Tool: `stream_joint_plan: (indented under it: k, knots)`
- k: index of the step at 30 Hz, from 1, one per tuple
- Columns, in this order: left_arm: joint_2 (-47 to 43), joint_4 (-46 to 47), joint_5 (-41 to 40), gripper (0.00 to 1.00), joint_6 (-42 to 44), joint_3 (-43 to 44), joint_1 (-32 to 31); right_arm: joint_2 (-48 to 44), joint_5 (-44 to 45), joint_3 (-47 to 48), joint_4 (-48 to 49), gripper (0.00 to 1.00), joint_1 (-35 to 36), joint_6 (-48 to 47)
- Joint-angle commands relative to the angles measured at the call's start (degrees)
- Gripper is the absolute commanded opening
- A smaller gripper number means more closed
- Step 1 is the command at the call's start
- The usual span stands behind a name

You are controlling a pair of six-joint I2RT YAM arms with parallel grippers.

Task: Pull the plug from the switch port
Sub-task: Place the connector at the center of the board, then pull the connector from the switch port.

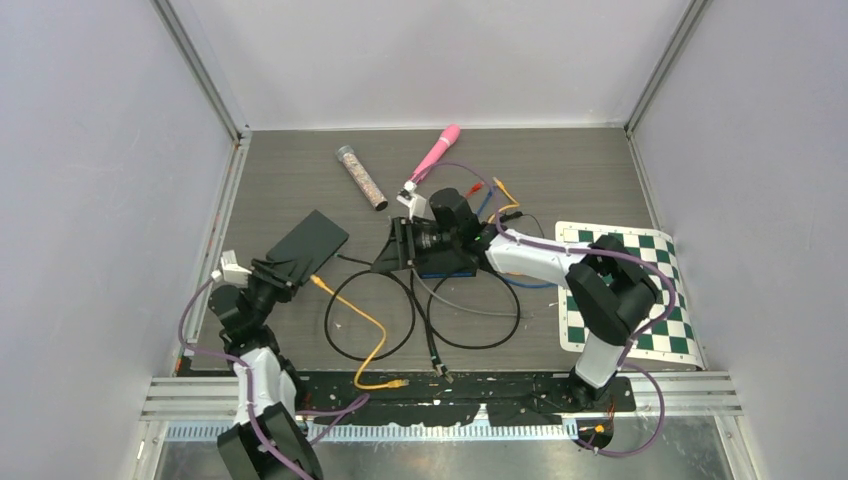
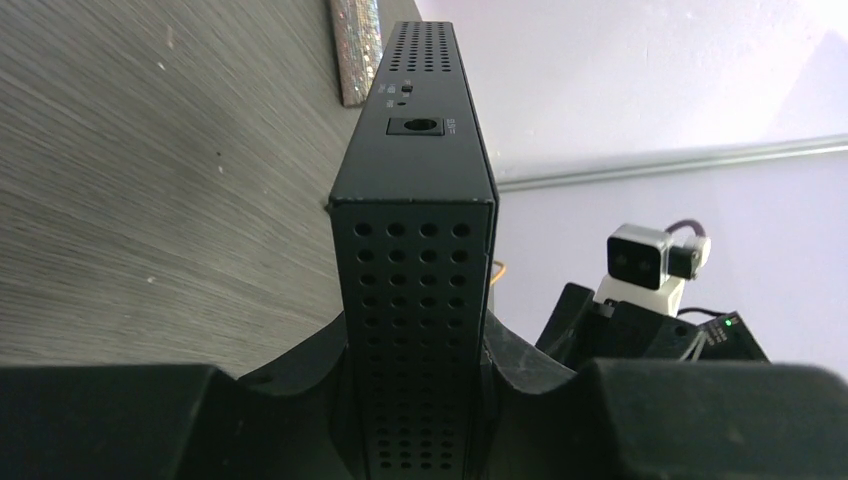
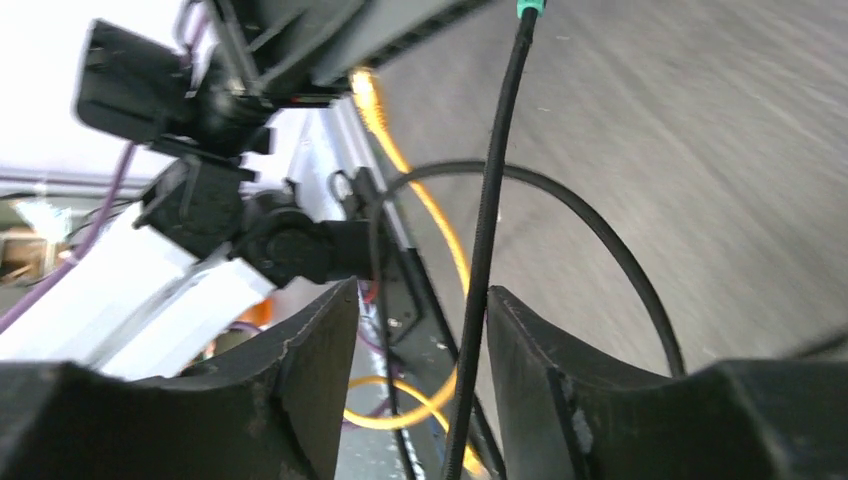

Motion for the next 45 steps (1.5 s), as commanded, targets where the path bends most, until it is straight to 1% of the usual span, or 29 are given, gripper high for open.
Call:
stream_joint_plan:
  k: [1, 2, 3, 5, 6, 7, 9, 12, 13, 14, 15, 16, 17, 18, 20, 21, 22, 23, 24, 25, 26, 27, 28, 30, 32, 34, 37, 40, 45]
  knots:
    - [-0.92, 6.41, 1.9, 0.0, -0.26, 1.25, -3.37, 4.08, -7.26, 2.06, 16.96, 0.61, 2.56, 10.85]
    - [-1.03, 6.68, 1.4, 0.0, -0.56, 1.07, -4.16, 4.76, -7.94, 1.99, 20.54, 0.62, 3.07, 13.47]
    - [-1.25, 6.98, 0.73, 0.0, -0.94, 0.82, -4.87, 5.73, -8.14, 2.16, 21.46, 0.64, 3.48, 14.15]
    - [-1.46, 7.8, -0.36, 0.0, -1.55, 0.45, -6.15, 5.56, -5.05, 1.93, 18.57, 0.67, 3.53, 13.54]
    - [-1.55, 7.93, -0.76, 0.0, -1.64, 0.39, -6.66, 5.1, -0.81, 1.71, 14.11, 0.68, 3.47, 10.71]
    - [-1.67, 7.94, -1.05, 0.0, -1.66, 0.38, -7.06, 4.21, 0.92, 1.32, 12.1, 0.69, 3.07, 9.21]
    - [-1.49, 8.0, -1.58, 0.0, -1.71, 0.36, -7.48, 3.19, 6.74, 0.52, 5.15, 0.69, 1.81, 6.23]
    - [-0.89, 8.02, -1.92, 0.0, -1.28, 0.54, -7.9, 0.86, 13.96, -0.47, -1.81, 0.69, 0.07, 1.3]
    - [-0.61, 8.07, -1.94, 0.0, -1.11, 0.62, -8.0, -1.18, 19.63, -0.59, -6.12, 0.7, -0.37, -1.58]
    - [-0.18, 8.01, -2.0, 0.0, -1.05, 0.72, -8.14, -3.56, 22.65, -1.19, -7.6, 0.72, -0.54, -3.17]
    - [0.12, 8.14, -1.93, 0.0, -0.94, 0.88, -8.33, -4.9, 28.48, -1.74, -10.16, 0.73, -0.61, -5.99]
    - [0.49, 8.4, -1.92, 0.0, -0.88, 0.95, -8.5, -7.19, 31.17, -2.79, -10.98, 0.77, -0.71, -7.18]
    - [0.85, 8.79, -1.92, 0.0, -0.87, 1.0, -8.73, -8.13, 34.52, -3.12, -12.5, 0.79, -1.29, -8.55]
    - [1.16, 9.2, -2.0, 0.0, -0.94, 1.07, -9.01, -9.16, 34.01, -3.2, -12.81, 0.81, -1.84, -9.21]
    - [1.81, 9.83, -2.44, 0.0, -0.72, 1.16, -9.79, -8.98, 24.43, -2.37, -10.81, 0.81, -3.31, -9.66]
    - [2.36, 10.38, -2.74, 0.0, -0.57, 1.25, -10.35, -8.58, 16.82, -2.03, -7.18, 0.81, -3.56, -7.68]
    - [3.04, 11.23, -2.99, 0.0, -0.65, 1.32, -10.87, -7.34, 12.77, -1.74, -4.79, 0.8, -3.46, -5.83]
    - [3.77, 12.82, -3.11, 0.0, -1.06, 1.48, -11.48, -6.49, 6.26, -1.76, 2.83, 0.8, -2.77, -1.47]
    - [4.54, 14.09, -3.19, 0.0, -1.62, 1.6, -11.94, -4.84, 4.01, -1.63, 5.0, 0.8, -1.65, 1.06]
    - [5.13, 15.12, -3.3, 0.0, -2.27, 1.61, -12.43, -3.83, 1.08, -1.48, 9.65, 0.8, -1.01, 5.41]
    - [5.69, 16.16, -3.61, 0.0, -2.81, 1.62, -12.87, -1.58, -0.91, -0.88, 11.93, 0.8, 0.37, 7.22]
    - [6.09, 16.8, -4.0, 0.0, -3.22, 1.61, -13.2, -0.4, -1.63, -0.45, 15.62, 0.8, 1.06, 10.56]
    - [6.38, 17.2, -4.32, 0.0, -3.48, 1.65, -13.64, 2.11, -3.17, 0.41, 17.24, 0.8, 2.08, 12.13]
    - [6.55, 17.64, -4.6, 0.0, -3.66, 1.78, -14.1, 5.97, -5.68, 1.03, 24.63, 0.78, 3.49, 18.18]
    - [6.5, 17.77, -5.15, 0.0, -3.79, 1.74, -14.59, 9.93, -7.97, 2.15, 35.19, 0.77, 4.74, 26.92]
    - [6.48, 17.9, -5.78, 0.0, -3.85, 1.72, -15.27, 13.46, -9.01, 3.54, 39.77, 0.76, 5.88, 31.2]
    - [7.08, 18.59, -6.39, 0.0, -4.09, 1.69, -16.29, 18.05, -9.12, 5.11, 42.27, 0.74, 6.64, 33.98]
    - [7.64, 19.91, -6.96, 0.0, -4.94, 1.21, -16.97, 20.41, -9.09, 6.24, 43.54, 0.73, 6.51, 35.17]
    - [8.38, 20.84, -6.97, 0.0, -5.29, 1.21, -17.3, 22.82, -7.88, 8.12, 41.82, 0.7, 6.35, 34.66]
